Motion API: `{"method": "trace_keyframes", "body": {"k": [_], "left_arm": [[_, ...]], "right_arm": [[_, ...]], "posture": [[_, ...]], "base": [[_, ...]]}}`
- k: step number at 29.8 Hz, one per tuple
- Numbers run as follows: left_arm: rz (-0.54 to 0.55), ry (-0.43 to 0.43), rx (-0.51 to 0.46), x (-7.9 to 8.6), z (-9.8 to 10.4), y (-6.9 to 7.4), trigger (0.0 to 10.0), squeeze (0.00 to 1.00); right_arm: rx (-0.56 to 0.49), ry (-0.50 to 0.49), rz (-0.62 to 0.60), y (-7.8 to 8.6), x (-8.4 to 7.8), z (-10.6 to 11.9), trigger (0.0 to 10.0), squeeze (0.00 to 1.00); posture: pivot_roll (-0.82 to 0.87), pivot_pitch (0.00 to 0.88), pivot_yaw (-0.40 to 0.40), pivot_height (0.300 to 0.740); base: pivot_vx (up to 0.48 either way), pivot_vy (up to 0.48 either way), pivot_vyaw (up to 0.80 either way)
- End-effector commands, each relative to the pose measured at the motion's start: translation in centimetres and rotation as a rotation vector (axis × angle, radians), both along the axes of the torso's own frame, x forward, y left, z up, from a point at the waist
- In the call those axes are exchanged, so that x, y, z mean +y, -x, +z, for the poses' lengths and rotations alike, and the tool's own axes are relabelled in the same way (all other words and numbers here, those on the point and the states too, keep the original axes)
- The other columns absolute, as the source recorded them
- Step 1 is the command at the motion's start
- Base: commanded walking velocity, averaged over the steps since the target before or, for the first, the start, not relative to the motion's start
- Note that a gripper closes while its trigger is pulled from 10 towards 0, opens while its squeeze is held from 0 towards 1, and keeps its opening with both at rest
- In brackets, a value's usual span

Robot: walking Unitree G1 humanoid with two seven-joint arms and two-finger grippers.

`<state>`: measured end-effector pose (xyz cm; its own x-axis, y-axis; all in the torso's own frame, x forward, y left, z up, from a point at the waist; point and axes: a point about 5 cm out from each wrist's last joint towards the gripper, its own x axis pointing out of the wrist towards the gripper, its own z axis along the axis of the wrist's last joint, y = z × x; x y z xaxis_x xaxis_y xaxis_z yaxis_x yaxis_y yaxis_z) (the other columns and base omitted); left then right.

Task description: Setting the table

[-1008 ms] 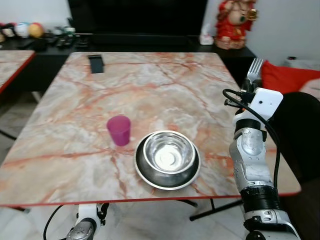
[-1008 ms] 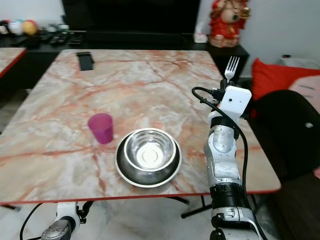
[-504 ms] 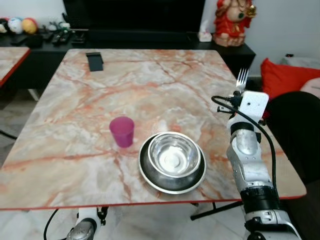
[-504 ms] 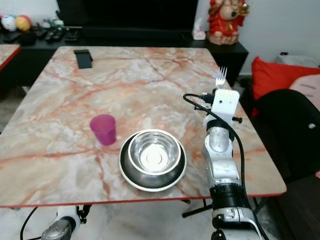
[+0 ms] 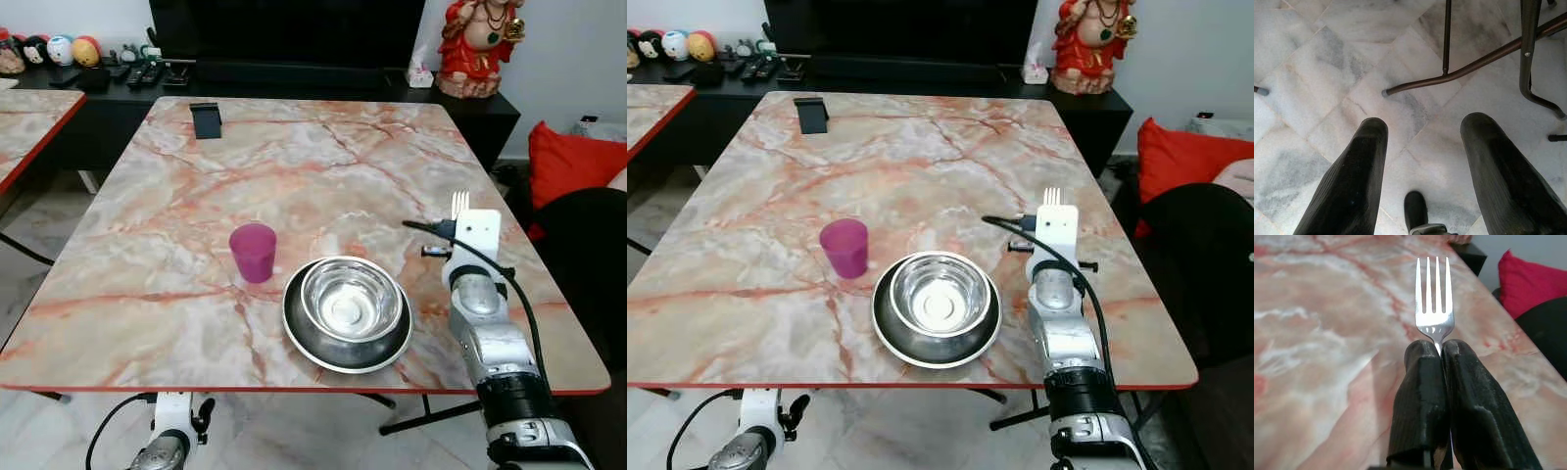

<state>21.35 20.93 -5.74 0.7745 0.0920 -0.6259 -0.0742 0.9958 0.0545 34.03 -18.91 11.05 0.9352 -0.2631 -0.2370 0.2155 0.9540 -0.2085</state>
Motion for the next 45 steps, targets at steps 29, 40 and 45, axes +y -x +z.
{"method": "trace_keyframes", "body": {"k": [29, 40, 45], "left_arm": [[0.002, 0.0, 0.032, -0.1, -0.3, 0.2, 10.0, 0.0], [-0.003, -0.003, 0.031, -0.1, -0.2, 0.2, 10.0, 0.0], [-0.004, -0.004, 0.029, -0.1, -0.2, 0.1, 10.0, 0.0]], "right_arm": [[0.16, -0.117, 0.036, 2.9, 0.5, -2.5, 10.0, 0.0], [0.195, -0.129, 0.075, 3.0, 0.3, -3.3, 10.0, 0.0], [0.193, -0.113, 0.068, 2.8, -0.4, -3.3, 10.0, 0.0]], "posture": [[-0.08, 0.0, -0.055, 0.74], [-0.08, 0.0, -0.053, 0.74], [-0.07, 0.0, -0.05, 0.74]], "base": [[0.0, 0.0, 0.0], [0.0, 0.0, 0.0], [0.0, 0.0, 0.0]]}}
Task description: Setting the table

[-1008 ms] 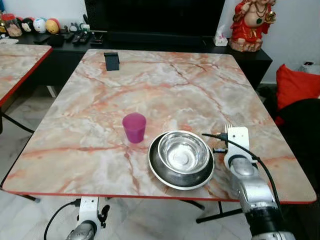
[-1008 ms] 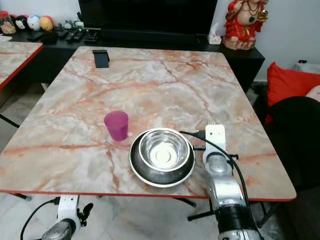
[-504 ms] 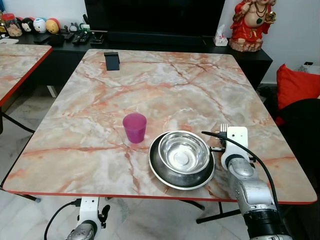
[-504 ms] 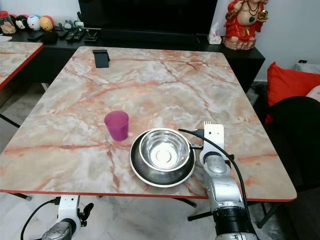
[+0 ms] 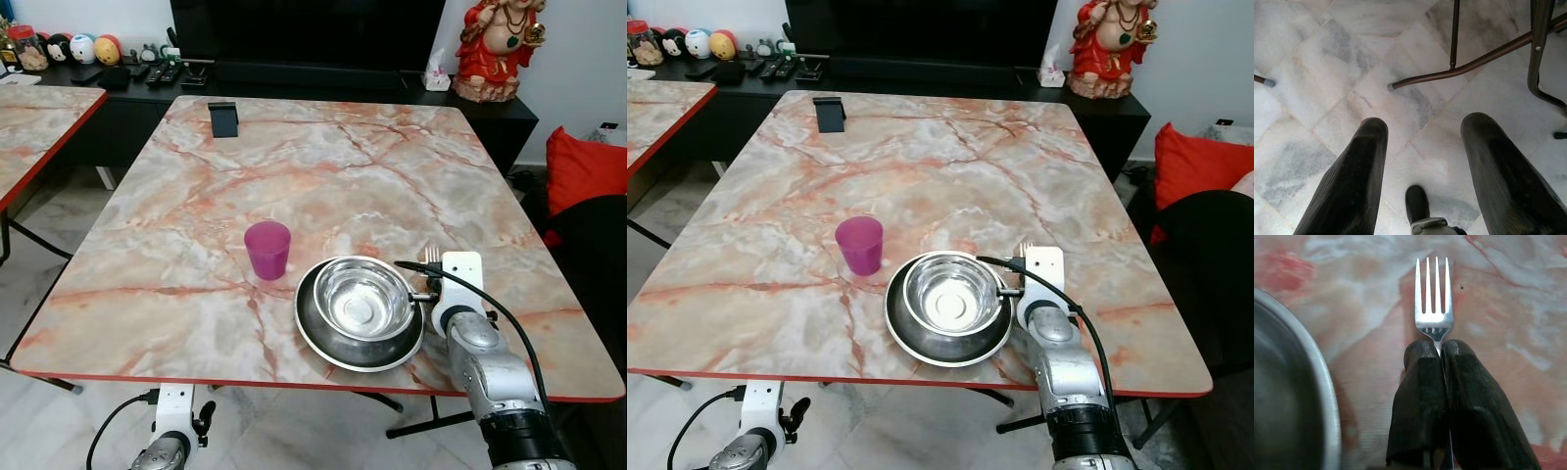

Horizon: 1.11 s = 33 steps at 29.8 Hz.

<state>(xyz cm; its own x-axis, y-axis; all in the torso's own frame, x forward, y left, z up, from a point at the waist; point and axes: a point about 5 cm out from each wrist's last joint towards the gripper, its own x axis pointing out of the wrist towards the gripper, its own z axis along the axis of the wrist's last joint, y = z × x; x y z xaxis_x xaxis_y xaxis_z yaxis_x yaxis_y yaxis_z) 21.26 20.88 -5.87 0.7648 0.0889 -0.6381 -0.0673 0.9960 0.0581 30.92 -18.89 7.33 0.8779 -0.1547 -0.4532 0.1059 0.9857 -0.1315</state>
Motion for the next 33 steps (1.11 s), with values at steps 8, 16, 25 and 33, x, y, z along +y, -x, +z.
{"method": "trace_keyframes", "body": {"k": [8, 16, 25, 33], "left_arm": [[0.0, -0.003, 0.012, 0.0, -0.04, -0.05, 10.0, 0.0], [0.001, -0.009, 0.014, 0.11, -0.03, -0.04, 10.0, 0.0], [-0.002, -0.013, 0.015, 0.2, -0.01, -0.04, 10.0, 0.0], [-0.001, -0.016, 0.01, 0.33, 0.09, -0.15, 10.0, 0.0]], "right_arm": [[-0.023, 0.009, -0.019, -0.46, -0.79, 0.43, 10.0, 0.0], [-0.02, 0.001, -0.013, -0.51, -0.44, 0.13, 10.0, 0.0], [-0.029, -0.008, -0.01, -0.62, -0.23, 0.12, 10.0, 0.0], [-0.071, -0.018, -0.019, -0.92, -0.18, 0.66, 10.0, 0.0]], "posture": [[-0.08, 0.0, -0.047, 0.74], [-0.07, 0.0, -0.046, 0.74], [-0.07, 0.0, -0.043, 0.74], [-0.07, 0.0, -0.041, 0.74]], "base": [[0.0, 0.0, 0.0], [0.0, 0.0, 0.0], [0.0, 0.0, 0.0], [0.0, 0.0, 0.0]]}}
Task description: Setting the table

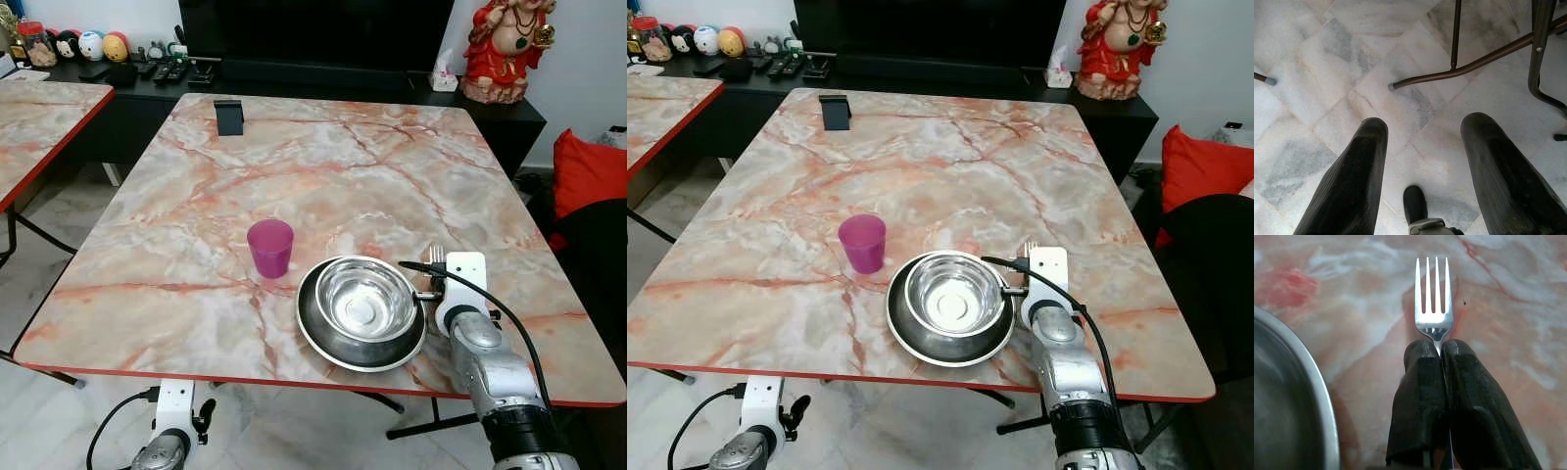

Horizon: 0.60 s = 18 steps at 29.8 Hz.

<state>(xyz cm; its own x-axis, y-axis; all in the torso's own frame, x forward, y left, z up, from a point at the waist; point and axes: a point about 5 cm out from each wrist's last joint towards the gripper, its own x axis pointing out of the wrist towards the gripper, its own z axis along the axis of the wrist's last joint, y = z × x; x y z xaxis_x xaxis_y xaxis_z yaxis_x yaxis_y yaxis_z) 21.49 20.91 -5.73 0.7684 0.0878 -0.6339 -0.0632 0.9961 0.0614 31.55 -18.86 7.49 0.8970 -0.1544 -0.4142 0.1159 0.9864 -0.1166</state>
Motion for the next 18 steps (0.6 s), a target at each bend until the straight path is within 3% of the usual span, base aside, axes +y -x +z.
{"method": "trace_keyframes", "body": {"k": [1, 5, 18], "left_arm": [[0.004, -0.013, 0.015, 0.3, 0.0, 0.1, 10.0, 0.0], [0.004, -0.012, 0.015, 0.3, 0.0, 0.0, 10.0, 0.0], [0.0, -0.011, 0.019, 0.3, -0.1, 0.1, 10.0, 0.0]], "right_arm": [[-0.029, -0.007, -0.016, -0.3, -0.2, 0.6, 10.0, 0.0], [-0.079, -0.013, -0.042, -0.6, -0.5, 1.4, 10.0, 0.0], [-0.046, 0.013, -0.12, -0.2, -2.5, 0.8, 10.0, 0.0]], "posture": [[-0.07, 0.0, -0.041, 0.74], [-0.07, 0.0, -0.041, 0.74], [-0.07, 0.0, -0.039, 0.74]], "base": [[0.0, 0.0, 0.0], [0.0, 0.0, 0.0], [0.0, 0.0, 0.0]]}}
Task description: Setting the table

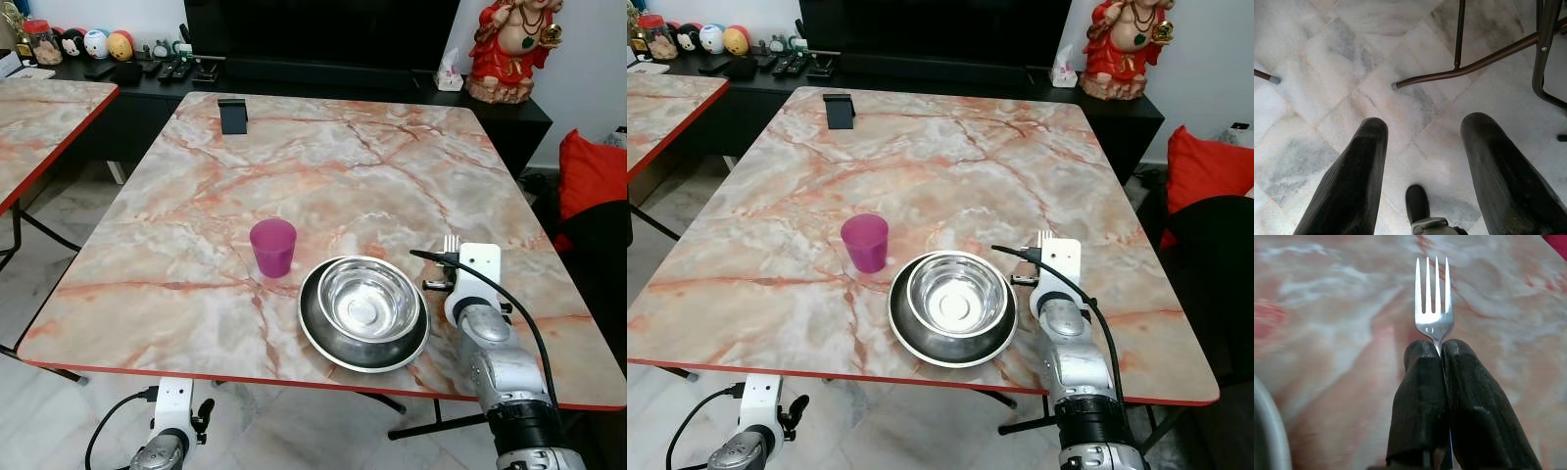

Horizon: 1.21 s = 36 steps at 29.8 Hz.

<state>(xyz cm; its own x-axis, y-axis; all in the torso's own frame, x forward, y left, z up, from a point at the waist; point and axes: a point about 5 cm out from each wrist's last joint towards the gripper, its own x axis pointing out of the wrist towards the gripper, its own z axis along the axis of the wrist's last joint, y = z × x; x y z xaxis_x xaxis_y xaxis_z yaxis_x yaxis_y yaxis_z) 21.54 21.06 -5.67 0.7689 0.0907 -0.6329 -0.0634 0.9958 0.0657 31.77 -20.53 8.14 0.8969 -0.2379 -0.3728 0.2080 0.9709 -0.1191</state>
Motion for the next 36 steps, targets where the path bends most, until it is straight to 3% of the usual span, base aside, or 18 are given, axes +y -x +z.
{"method": "trace_keyframes", "body": {"k": [1, 7, 14, 36], "left_arm": [[0.0, -0.007, 0.02, 0.1, -0.1, 0.1, 10.0, 0.0], [-0.002, -0.008, 0.022, 0.1, -0.1, 0.1, 10.0, 0.0], [-0.003, -0.01, 0.022, 0.2, -0.1, 0.1, 10.0, 0.0], [-0.011, -0.012, 0.018, 0.1, -0.1, 0.0, 10.0, 0.0]], "right_arm": [[-0.002, 0.003, -0.031, 0.0, -0.9, 0.1, 10.0, 0.0], [0.022, 0.003, -0.002, 0.0, -1.3, -0.4, 10.0, 0.0], [-0.022, -0.006, 0.044, -0.4, -1.6, -0.2, 10.0, 0.0], [-0.007, -0.045, 0.131, -0.4, 0.2, -1.1, 10.0, 0.0]], "posture": [[-0.07, 0.0, -0.039, 0.74], [-0.07, 0.0, -0.039, 0.74], [-0.07, 0.0, -0.035, 0.74], [-0.06, 0.0, -0.034, 0.74]], "base": [[0.0, 0.0, 0.0], [0.0, 0.0, 0.0], [0.0, 0.0, 0.0], [0.0, 0.0, 0.0]]}}
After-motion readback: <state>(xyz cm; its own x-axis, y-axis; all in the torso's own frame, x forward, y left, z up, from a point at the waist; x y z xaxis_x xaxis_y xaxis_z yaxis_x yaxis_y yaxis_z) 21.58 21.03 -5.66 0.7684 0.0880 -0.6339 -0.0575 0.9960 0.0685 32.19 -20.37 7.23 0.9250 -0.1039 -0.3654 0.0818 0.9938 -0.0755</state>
